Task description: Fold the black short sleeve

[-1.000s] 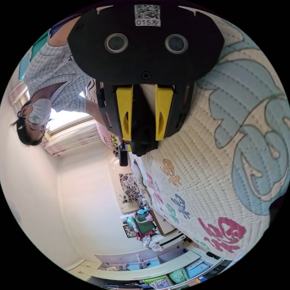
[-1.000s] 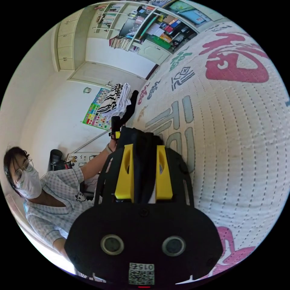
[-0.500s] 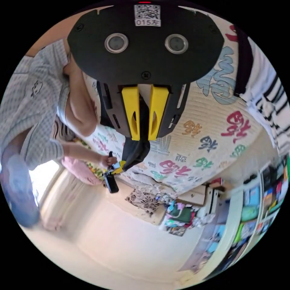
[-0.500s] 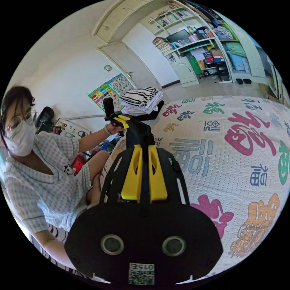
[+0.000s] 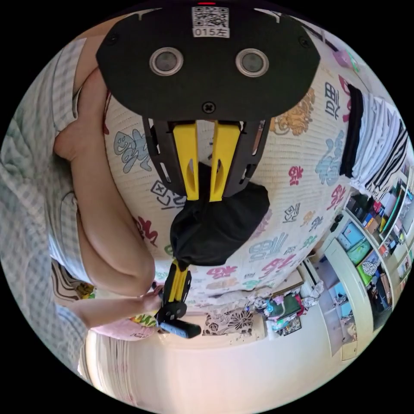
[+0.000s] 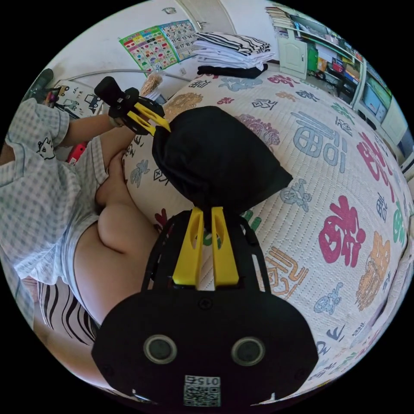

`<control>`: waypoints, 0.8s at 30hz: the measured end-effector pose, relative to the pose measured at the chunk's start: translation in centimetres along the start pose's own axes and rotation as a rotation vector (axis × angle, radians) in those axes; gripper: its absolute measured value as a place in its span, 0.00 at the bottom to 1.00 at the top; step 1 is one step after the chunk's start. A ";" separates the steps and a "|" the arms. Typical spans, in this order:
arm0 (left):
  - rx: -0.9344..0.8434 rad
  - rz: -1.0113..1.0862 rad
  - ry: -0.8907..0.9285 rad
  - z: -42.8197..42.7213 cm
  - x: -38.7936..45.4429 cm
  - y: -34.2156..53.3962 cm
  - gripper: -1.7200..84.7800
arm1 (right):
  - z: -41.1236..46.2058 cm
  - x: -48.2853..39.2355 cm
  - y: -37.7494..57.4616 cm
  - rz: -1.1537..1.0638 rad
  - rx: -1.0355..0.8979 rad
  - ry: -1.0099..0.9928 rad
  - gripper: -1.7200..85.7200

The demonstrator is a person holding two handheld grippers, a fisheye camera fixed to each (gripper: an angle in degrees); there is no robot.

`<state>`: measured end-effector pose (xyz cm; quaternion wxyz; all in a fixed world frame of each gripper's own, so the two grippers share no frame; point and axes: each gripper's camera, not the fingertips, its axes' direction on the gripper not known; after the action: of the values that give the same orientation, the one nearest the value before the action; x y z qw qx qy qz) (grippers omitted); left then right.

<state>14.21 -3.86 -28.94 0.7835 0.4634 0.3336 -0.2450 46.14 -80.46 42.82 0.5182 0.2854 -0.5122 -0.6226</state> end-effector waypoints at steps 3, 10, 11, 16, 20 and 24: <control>-0.041 -0.060 -0.030 0.1 0.9 1.0 0.04 | 0.1 0.1 -0.9 0.024 -0.042 -0.053 0.08; 0.036 -0.360 0.030 -5.8 -1.7 4.0 0.07 | -4.0 0.2 -0.1 0.120 0.040 -0.054 0.09; 0.105 -0.417 0.082 -6.8 -2.5 3.9 0.08 | -4.5 0.0 -0.7 0.112 0.088 -0.070 0.08; 0.126 -0.519 0.267 -3.9 -4.9 1.6 0.07 | -1.6 0.3 -6.3 0.039 -0.011 -0.120 0.06; -0.043 -0.559 0.302 -0.3 -6.6 1.9 0.03 | 3.3 1.0 -9.4 -0.034 -0.229 -0.032 0.02; -0.061 -0.635 0.331 -0.9 -8.6 3.8 0.02 | 3.4 3.4 -9.3 0.019 -0.206 -0.167 0.01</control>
<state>10.90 -0.70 -20.66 0.6172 0.3465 0.5906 -0.3876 38.84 -83.11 35.77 0.5064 0.1729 -0.4894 -0.6885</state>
